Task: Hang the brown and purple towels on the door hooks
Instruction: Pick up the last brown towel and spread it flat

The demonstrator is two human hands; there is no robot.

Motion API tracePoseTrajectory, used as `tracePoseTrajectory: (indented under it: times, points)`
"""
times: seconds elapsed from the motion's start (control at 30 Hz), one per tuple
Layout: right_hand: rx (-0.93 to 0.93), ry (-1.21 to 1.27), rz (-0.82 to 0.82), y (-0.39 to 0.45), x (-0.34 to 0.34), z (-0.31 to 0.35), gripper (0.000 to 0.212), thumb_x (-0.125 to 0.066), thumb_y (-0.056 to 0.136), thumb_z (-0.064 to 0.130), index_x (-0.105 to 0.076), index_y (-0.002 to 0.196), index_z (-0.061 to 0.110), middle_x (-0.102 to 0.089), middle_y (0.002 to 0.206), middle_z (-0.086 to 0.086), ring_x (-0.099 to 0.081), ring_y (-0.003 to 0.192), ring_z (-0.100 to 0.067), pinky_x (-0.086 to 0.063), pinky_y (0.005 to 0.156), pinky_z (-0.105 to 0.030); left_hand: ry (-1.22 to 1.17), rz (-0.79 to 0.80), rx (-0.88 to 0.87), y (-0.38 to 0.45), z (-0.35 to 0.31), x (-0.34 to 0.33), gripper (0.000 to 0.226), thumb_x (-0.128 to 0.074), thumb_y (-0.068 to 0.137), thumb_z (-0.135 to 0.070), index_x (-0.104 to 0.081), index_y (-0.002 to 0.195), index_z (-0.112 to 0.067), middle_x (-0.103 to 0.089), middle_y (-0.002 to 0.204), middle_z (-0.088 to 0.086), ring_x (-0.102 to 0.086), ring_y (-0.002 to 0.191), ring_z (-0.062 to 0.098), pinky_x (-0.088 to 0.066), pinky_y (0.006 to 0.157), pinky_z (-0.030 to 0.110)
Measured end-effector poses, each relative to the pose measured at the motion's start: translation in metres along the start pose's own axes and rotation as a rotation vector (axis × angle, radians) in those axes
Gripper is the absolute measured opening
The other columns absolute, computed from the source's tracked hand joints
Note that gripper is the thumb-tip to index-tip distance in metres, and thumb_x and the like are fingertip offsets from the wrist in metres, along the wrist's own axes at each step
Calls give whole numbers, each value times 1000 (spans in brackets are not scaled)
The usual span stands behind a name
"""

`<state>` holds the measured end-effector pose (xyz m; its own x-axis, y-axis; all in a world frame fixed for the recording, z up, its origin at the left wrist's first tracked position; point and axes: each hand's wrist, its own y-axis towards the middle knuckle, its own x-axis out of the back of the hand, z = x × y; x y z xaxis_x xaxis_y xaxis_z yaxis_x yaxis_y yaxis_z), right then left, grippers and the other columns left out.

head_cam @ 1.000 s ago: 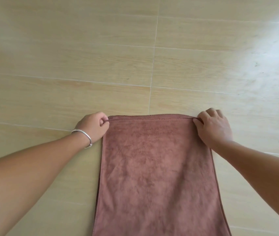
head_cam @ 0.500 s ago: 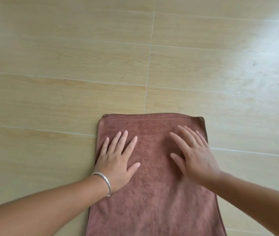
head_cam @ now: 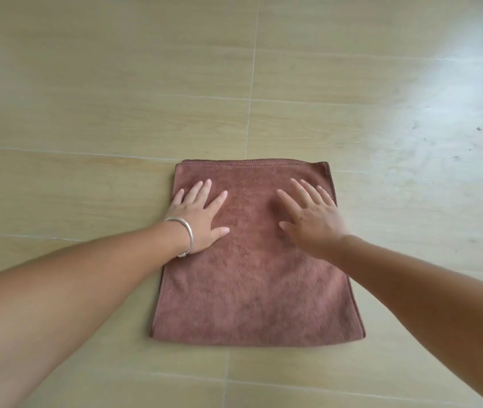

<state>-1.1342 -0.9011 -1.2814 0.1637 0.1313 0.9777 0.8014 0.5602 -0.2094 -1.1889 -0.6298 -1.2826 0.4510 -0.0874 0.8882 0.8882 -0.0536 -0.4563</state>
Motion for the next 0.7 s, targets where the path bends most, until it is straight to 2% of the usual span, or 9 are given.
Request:
tracePoseTrajectory:
  times: [0.07,0.13,0.2,0.27,0.33,0.47,0.57,0.7]
  points:
    - [102,112,-85,-40,-10,15,65,-33,95,55,-17,151,28,-13,160,-7,-9,148,-23,-14,120,-45,-63,-34,-81,-30,-11,-18,73,-19,88,-69,15,147,-43,23,158,0,20,145,16,6,118,42]
    - [254,174,-54,-92,-27,24,66,-38,93,58,-24,151,28,-18,160,-7,-13,147,-23,-18,118,-47,-54,-100,-172,-74,-21,-42,71,-14,87,-67,13,147,-42,19,159,1,16,146,17,6,119,43]
    - [406,132,-12,-138,-43,20,67,-42,92,60,-30,149,28,-20,159,-7,-15,147,-24,-18,117,-49,-14,-170,-249,-119,-22,-63,70,-25,89,-63,-8,151,-37,-2,161,7,-3,148,25,-6,117,48]
    - [488,86,2,-169,-50,9,69,-45,90,62,-34,148,27,-24,158,-9,-19,146,-26,-21,113,-50,28,-156,-364,-159,-21,-79,71,-40,86,-62,-30,149,-31,-23,157,12,-22,144,30,-18,111,53]
    - [541,52,5,-184,-52,0,72,-47,88,65,-35,148,25,-27,157,-10,-23,145,-28,-24,111,-51,106,-126,-486,-186,-17,-92,76,-45,81,-67,-38,146,-29,-31,154,13,-29,141,30,-24,106,54]
    - [567,11,-8,-190,-50,-7,68,-48,89,62,-40,146,25,-34,153,-10,-31,142,-29,-27,109,-48,174,-103,-524,-198,-13,-94,77,-45,80,-67,-45,142,-21,-38,149,12,-37,137,27,-27,105,51]
    - [552,19,0,-192,-55,-7,67,-46,91,61,-36,148,26,-31,155,-8,-28,143,-28,-25,110,-49,177,-123,-511,-197,-12,-97,70,-43,83,-52,-42,141,-12,-41,148,11,-38,136,26,-24,108,50]
    - [445,64,33,-207,-66,0,68,-43,92,57,-30,150,24,-23,158,-8,-21,145,-28,-22,113,-51,133,-129,-450,-204,-19,-104,67,-43,81,-34,-40,142,-8,-38,150,12,-37,137,27,-27,108,50]
